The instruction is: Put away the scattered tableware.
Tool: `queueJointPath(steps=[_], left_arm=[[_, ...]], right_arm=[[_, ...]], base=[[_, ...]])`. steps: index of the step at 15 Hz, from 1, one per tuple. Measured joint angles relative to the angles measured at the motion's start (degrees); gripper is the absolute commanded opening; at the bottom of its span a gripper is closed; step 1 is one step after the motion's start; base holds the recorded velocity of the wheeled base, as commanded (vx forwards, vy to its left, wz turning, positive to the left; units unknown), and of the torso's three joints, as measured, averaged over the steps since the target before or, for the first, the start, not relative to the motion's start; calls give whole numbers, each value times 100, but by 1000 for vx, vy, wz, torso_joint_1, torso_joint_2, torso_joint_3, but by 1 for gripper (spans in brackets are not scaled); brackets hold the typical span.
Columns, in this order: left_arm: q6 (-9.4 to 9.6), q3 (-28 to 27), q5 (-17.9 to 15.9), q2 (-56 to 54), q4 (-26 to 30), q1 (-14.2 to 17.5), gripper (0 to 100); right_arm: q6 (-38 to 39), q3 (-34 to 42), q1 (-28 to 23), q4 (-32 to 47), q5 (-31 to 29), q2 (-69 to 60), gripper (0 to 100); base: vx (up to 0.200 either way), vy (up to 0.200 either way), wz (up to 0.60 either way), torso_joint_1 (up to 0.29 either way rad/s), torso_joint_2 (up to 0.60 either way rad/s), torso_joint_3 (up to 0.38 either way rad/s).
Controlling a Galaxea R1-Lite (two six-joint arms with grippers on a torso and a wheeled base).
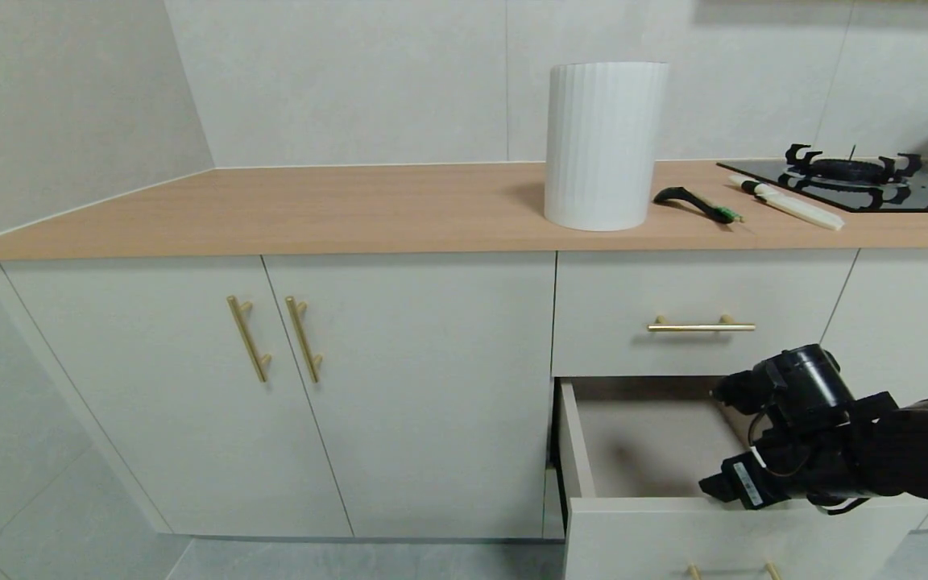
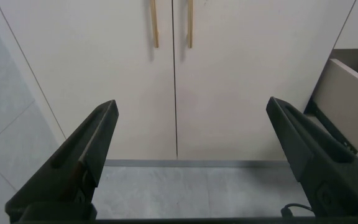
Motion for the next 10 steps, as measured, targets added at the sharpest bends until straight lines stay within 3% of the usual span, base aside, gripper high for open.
queueJointPath(steps=[10], left_arm=[[0,0,0,0,0,5,100]], right_arm=[[-349,-182,279,1892,-74,-347,100]], base=[[0,0,0,0,0,0]])
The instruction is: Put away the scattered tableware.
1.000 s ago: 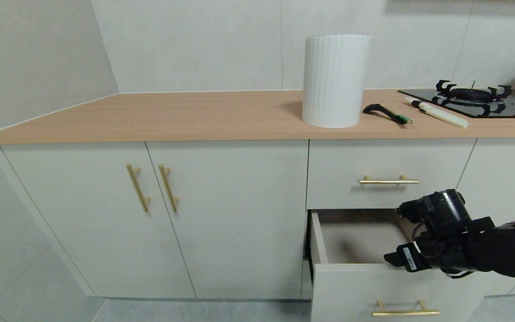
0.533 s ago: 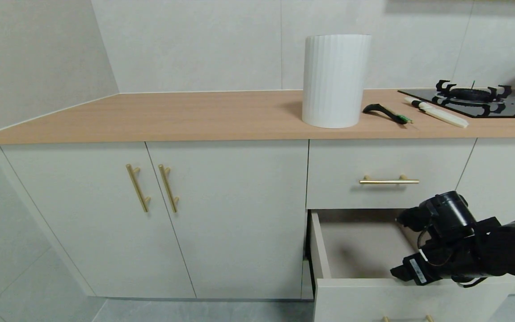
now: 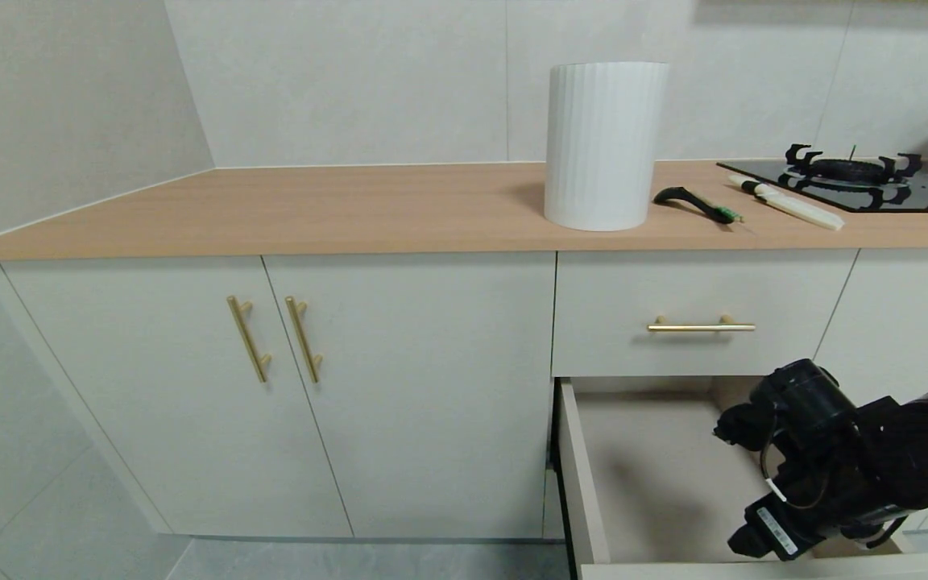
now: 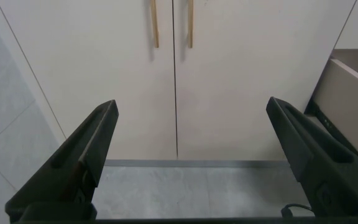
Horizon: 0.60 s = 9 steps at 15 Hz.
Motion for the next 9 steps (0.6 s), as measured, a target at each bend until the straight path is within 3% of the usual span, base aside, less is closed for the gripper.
queueJointPath(steps=[5,9], left_arm=[[0,0,0,0,0,-5,100],[0,0,0,0,-1,-5,100]], right_arm=[[-224,-20,234,906,2,-276,100],[-290,-22,366,1150,9,-347,100]], base=[[0,0,0,0,0,0],[0,0,0,0,0,0]])
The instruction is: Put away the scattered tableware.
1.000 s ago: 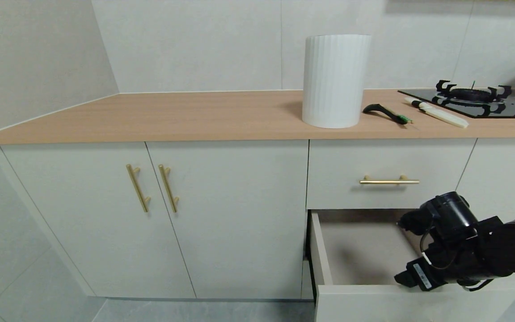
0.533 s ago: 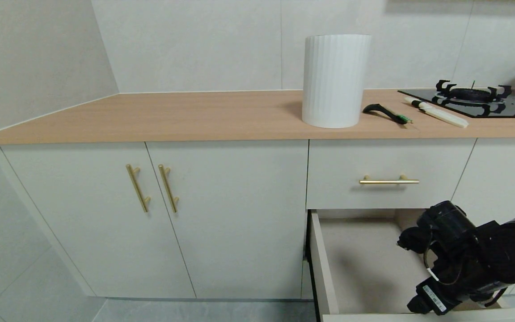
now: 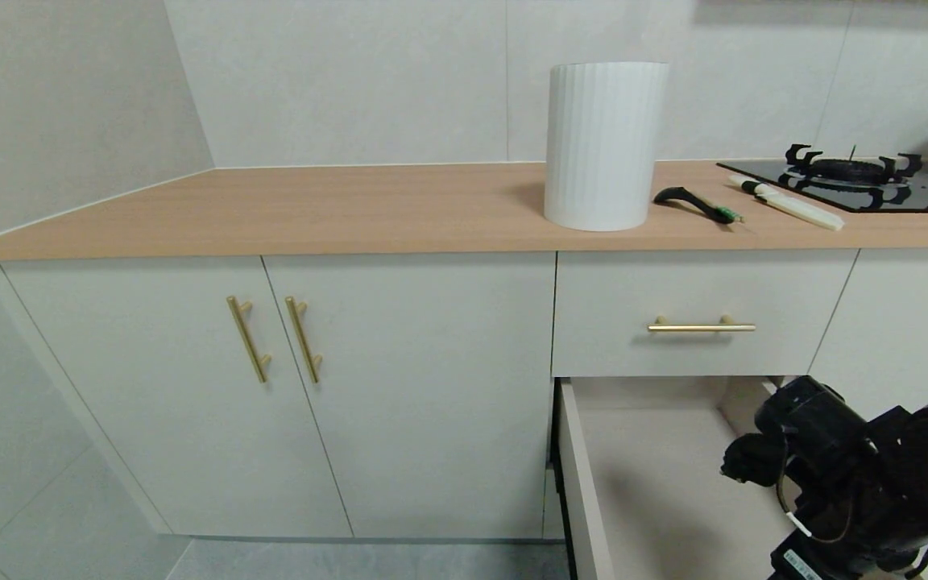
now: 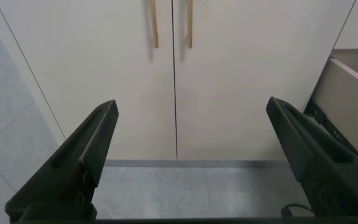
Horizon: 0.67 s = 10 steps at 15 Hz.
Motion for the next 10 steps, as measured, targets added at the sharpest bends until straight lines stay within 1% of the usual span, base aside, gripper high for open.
queueJointPath(steps=[4,8,10], left_arm=[[0,0,0,0,1,0,100],[0,0,-2,0,1,0,100],[0,0,-2,0,1,0,100]], right_arm=[[-111,-15,257,670,13,-50,100],[-104,-56,354,705,28,-49,100],[91,-276,295,681,44,-71,100]], base=[[0,0,0,0,0,0],[0,0,0,0,0,0],[0,0,0,0,0,0]])
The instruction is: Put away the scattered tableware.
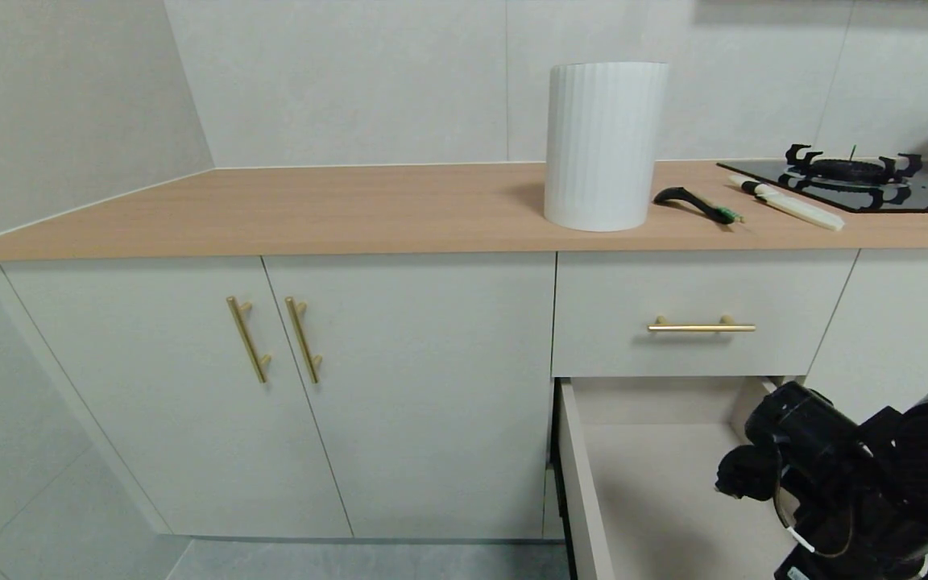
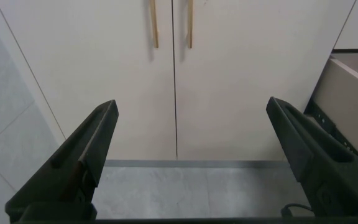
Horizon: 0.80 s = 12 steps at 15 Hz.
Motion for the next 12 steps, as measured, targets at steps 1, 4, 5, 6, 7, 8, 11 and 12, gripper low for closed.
queueJointPath(steps=[1,4,5,6,7,8,11,12], left_arm=[[0,0,0,0,0,0,100],[0,0,2,0,2,0,100],[0,0,0,0,0,0,100],[2,0,2,0,0,0,100],[0,0,2,0,0,0,100],[0,0,2,0,2,0,100],[0,0,2,0,0,0,100],[0,0,2,0,0,0,100]], right_arm=[[276,-163,-74,-33,20,-43,100],[1224,-736,-322,-380,255,-243,100],[1369,-835,-411,-590,304,-336,100],[1432,-879,-512,-928,307,-433,100],[1452,-872,-630,-1137,307,-535,100],[1457,-847,-705,-1261,307,-612,100],[1449,-734,-772,-1552,299,-749,100],[1446,-701,-777,-1612,296,-775,100]], base=[[0,0,0,0,0,0],[0,0,0,0,0,0],[0,0,0,0,0,0],[0,0,0,0,0,0],[0,0,0,0,0,0],[0,0,0,0,0,0],[0,0,0,34,-135,-101],[0,0,0,61,-320,-246]])
